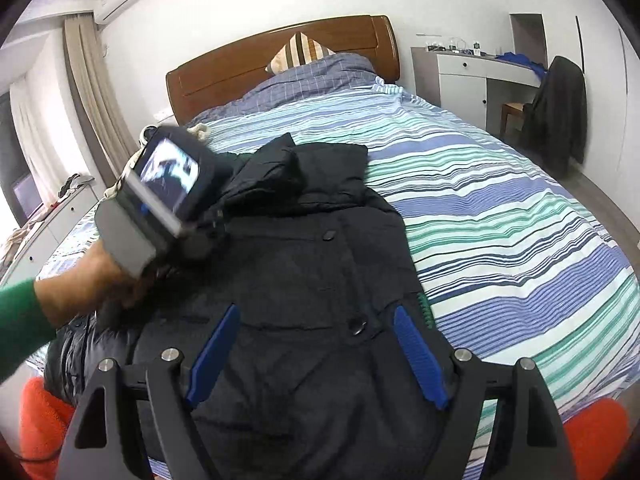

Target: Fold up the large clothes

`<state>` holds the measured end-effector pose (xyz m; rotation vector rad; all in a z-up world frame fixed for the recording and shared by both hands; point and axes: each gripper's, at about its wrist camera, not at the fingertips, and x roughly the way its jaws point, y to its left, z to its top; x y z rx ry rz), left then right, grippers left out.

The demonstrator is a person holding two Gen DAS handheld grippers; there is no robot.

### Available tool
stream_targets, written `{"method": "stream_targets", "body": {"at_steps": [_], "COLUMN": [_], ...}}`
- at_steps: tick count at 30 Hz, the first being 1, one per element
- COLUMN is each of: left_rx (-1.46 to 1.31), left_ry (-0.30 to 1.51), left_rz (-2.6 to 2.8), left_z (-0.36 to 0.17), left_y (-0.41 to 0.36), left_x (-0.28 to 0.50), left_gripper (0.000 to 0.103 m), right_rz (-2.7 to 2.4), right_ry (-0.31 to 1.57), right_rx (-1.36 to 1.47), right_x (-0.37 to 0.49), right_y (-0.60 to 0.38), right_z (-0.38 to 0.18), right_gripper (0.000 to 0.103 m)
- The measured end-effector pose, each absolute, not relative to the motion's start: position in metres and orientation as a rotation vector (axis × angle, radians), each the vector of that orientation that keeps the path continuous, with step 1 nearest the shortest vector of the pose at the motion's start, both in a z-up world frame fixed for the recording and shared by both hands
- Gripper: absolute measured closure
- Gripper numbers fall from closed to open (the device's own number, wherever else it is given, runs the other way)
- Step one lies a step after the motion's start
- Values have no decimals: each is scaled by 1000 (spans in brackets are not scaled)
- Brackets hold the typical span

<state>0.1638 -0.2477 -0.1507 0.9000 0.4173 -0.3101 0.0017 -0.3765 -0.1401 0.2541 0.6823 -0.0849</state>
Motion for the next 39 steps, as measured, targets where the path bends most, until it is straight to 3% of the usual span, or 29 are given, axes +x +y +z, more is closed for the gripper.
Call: {"method": "stream_targets", "body": {"at_steps": [1,2,9,15,16,17,18,21,26,28,30,31,39], "left_rx": [868,835,548,389,387,387,387,363,269,217,164,154,171], "left_ry": [412,419,544,598,598,597,596,607,695,730,761,764,665], "left_rz": [-326,-346,-314,-188,-172,-147,-124,-87,-61,-66,-81,-87,-160], "left_z": [-143,-136,-87,-78,-79,-80,-80,-83,-99,-104,-103,-101,-73], "left_y": [-241,-236,-147,-71,-64,-54,-44,-20,-4,-5,-4,-3,-19], "left_x": [159,156,129,116,114,113,110,108,133,148,160,163,224], "left_gripper": [11,5,5,4,4,4,4,3,2,2,2,2,3], "right_rz": [-71,-49,115,170,199,198,190,170,38,16,12,15,32], "right_ry": [676,668,671,812,837,857,870,788,803,873,924,934,657], "right_rx": [270,295,492,585,601,591,567,473,339,284,262,267,126], "right_x": [9,18,126,235,246,251,255,252,248,253,256,253,214], "right_y": [-382,-388,-416,-394,-389,-386,-384,-391,-410,-405,-404,-404,-396], "right_z": [-138,-135,-131,-170,-176,-178,-175,-145,-144,-169,-185,-188,-108], "right_gripper": [21,21,21,22,29,61,72,81,81,73,38,33,33]}}
